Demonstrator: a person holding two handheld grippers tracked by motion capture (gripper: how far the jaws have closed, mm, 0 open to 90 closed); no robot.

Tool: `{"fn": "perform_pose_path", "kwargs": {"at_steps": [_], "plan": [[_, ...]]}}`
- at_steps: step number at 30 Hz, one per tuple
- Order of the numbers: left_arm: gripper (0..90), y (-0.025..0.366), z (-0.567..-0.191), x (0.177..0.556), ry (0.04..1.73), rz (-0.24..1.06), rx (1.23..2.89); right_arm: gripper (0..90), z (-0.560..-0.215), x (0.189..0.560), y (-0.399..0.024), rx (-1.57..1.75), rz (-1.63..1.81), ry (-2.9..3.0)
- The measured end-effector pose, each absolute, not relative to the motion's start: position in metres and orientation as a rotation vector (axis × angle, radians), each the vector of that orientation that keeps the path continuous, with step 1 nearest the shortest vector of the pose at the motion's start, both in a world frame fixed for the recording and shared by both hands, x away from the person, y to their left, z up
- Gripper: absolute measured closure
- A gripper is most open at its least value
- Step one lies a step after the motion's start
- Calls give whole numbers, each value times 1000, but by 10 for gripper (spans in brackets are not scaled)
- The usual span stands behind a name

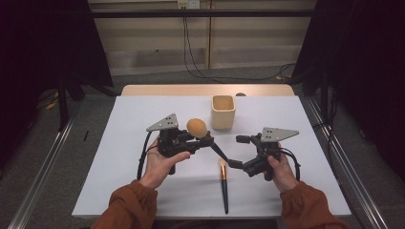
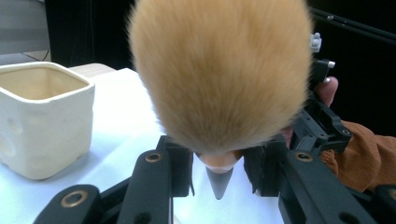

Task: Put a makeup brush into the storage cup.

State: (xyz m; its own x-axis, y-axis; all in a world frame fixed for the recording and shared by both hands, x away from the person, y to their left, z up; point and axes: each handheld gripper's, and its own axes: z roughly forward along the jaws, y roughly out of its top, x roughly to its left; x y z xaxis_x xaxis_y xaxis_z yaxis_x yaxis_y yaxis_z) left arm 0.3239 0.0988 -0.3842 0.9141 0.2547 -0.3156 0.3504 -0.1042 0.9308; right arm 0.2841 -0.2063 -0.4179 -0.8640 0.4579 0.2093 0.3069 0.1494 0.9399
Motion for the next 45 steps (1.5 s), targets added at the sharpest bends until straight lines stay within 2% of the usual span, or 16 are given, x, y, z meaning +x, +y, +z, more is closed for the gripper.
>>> {"fn": "perform_pose_path", "kwargs": {"at_steps": [19,45], "plan": [[658,116,-365,326,481,-48,1793,6,-421,276,-207,770,1760,2249],[658,106,-352,333,462,-95,2012,19,-425,272,-202,832,1766,2261]]}}
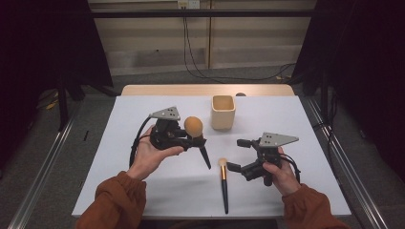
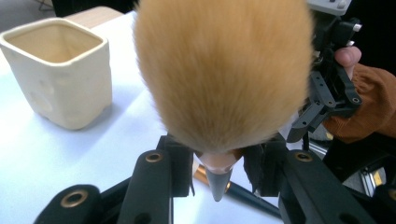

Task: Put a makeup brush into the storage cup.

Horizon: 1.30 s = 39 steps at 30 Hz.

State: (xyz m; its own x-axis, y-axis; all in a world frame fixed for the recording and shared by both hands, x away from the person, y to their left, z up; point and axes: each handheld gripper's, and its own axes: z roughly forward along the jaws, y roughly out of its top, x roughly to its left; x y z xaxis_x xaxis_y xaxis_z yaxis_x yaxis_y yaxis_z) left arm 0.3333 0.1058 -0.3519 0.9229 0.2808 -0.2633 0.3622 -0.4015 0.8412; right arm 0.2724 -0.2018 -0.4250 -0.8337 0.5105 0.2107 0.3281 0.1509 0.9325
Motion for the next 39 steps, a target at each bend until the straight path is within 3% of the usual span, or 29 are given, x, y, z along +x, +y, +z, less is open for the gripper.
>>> {"fn": "perform_pose_path", "kwargs": {"at_steps": [11,31,39], "plan": [[659,96,-353,336,444,-111,2098,49,-425,274,-191,776,1753,2259],[659,81,-357,333,426,-141,2095,39,-422,282,-160,766,1793,2357],[659,78,-359,333,422,-147,2089,142,-421,285,-149,760,1759,2359]]}}
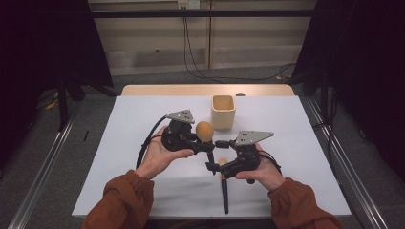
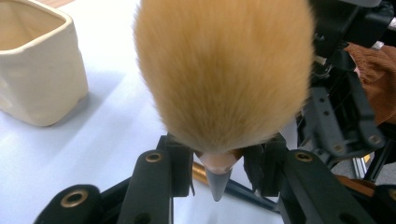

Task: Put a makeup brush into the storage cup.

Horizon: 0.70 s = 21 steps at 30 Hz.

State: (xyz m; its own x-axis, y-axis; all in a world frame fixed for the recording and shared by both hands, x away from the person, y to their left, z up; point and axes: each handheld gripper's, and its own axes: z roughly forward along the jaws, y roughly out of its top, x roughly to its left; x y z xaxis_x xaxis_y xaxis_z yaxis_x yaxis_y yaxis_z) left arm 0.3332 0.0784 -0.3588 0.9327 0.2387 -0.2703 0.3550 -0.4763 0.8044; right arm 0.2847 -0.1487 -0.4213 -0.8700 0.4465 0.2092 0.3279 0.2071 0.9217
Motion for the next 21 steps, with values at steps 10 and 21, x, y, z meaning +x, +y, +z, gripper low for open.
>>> {"fn": "perform_pose_path", "kwargs": {"at_steps": [10,21], "plan": [[659,76,-361,333,421,-149,2100,529,-424,288,-149,750,1798,2359],[659,76,-362,333,427,-157,2087,726,-425,289,-151,750,1849,2367]]}}
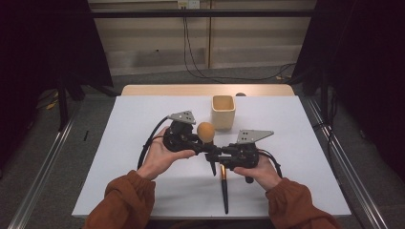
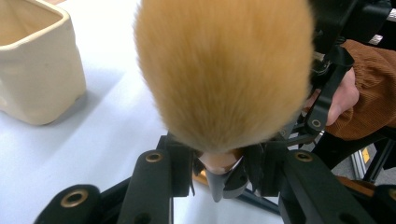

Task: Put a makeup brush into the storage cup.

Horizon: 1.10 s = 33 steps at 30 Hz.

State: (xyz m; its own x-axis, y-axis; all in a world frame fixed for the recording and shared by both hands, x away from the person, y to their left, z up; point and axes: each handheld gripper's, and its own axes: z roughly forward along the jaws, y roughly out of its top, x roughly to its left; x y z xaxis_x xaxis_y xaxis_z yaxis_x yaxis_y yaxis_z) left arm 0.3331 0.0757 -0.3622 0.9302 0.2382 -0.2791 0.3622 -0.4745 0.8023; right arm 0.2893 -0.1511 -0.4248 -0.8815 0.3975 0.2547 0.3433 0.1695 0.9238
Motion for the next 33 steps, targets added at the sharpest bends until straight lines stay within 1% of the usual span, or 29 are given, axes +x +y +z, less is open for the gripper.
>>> {"fn": "perform_pose_path", "kwargs": {"at_steps": [1,3,17,21,22,25,32,33], "plan": [[659,76,-362,333,427,-156,2083,742,-425,289,-151,744,1847,2369],[659,76,-362,333,428,-156,2081,745,-425,289,-152,746,1852,2365],[648,78,-364,332,421,-131,2036,749,-424,289,-152,754,1852,2342],[580,78,-363,331,421,-124,2018,749,-425,290,-152,761,1847,2332],[546,78,-363,331,426,-119,2015,749,-425,290,-152,758,1846,2335],[526,79,-363,331,426,-105,2002,750,-424,291,-154,765,1842,2320],[397,85,-366,332,453,-80,1984,749,-423,292,-160,784,1844,2292],[364,86,-366,332,457,-75,1982,750,-423,293,-160,783,1843,2290]]}}
